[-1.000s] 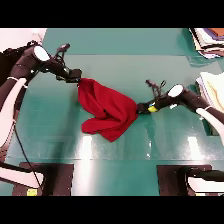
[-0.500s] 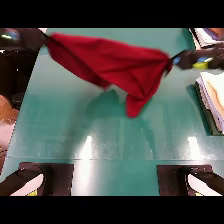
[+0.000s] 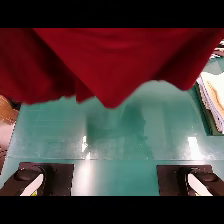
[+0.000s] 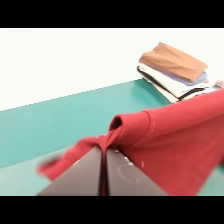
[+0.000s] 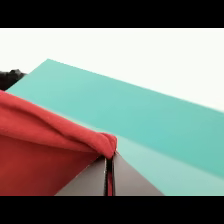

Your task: Fold the shirts.

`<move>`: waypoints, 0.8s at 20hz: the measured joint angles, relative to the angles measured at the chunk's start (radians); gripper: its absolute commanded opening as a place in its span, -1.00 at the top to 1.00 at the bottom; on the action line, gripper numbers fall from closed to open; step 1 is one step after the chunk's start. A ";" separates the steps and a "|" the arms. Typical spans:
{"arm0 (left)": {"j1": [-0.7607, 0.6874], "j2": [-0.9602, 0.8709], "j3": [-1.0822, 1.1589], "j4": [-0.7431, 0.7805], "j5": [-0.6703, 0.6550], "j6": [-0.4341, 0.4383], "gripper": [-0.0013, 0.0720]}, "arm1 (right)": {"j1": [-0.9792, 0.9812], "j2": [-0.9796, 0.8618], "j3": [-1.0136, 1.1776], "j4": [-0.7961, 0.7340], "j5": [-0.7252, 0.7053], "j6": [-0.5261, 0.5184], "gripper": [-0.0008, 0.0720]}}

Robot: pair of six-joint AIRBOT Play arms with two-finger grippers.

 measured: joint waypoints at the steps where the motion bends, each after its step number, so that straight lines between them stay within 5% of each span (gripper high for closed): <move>1: 0.000 -0.003 0.006 -0.006 -0.021 0.000 0.90 | -0.001 -0.011 0.036 -0.003 0.015 0.002 0.93; 10: 0.000 -0.244 -0.285 0.000 -0.238 0.044 0.90 | -0.002 -0.442 0.143 -0.009 0.219 0.103 0.93; 16: 0.000 -0.566 -0.513 0.009 0.021 0.110 0.90 | 0.016 -0.755 -0.018 -0.013 0.136 0.100 0.93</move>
